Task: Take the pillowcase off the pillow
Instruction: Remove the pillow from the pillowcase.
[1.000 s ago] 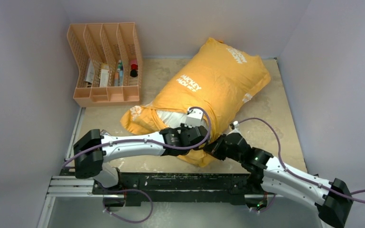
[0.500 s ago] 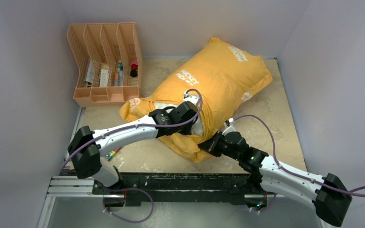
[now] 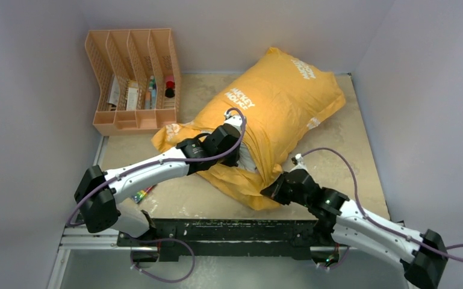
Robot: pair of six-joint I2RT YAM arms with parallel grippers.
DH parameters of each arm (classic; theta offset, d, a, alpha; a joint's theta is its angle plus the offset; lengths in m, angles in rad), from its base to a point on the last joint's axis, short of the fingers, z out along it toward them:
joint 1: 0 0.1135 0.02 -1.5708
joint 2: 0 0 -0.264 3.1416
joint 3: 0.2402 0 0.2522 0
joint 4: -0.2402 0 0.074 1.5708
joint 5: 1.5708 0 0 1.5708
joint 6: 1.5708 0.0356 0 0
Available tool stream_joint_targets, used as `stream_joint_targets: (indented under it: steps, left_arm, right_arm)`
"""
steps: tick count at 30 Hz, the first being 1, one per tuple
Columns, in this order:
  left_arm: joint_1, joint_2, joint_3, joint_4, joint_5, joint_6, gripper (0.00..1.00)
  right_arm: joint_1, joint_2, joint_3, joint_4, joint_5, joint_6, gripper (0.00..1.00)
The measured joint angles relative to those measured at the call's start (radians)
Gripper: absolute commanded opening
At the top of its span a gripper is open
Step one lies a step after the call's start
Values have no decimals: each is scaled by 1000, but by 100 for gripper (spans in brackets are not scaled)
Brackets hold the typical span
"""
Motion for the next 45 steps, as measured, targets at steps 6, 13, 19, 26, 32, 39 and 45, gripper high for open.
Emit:
stream_joint_targets:
  steps: [6, 13, 19, 26, 32, 39, 45]
  left_arm:
    - [0, 3, 39, -23, 74, -2, 0]
    - [6, 14, 119, -83, 109, -19, 0]
    - [11, 14, 132, -97, 115, -27, 0]
    - [27, -29, 81, 45, 103, -83, 0]
    - [28, -23, 39, 138, 119, -133, 0]
    - [8, 18, 27, 167, 124, -142, 0]
    - [-6, 22, 27, 169, 102, -143, 0]
  right_arm:
    - [0, 294, -3, 163, 0, -4, 0]
    - [0, 490, 100, 199, 29, -38, 0]
    - [4, 500, 177, 100, 55, -53, 9]
    - [13, 136, 192, -42, 15, -88, 56]
    - [13, 68, 159, -29, -28, -48, 65]
    - [13, 101, 129, 36, -58, 8, 87]
    - [17, 139, 188, -3, -51, -74, 96]
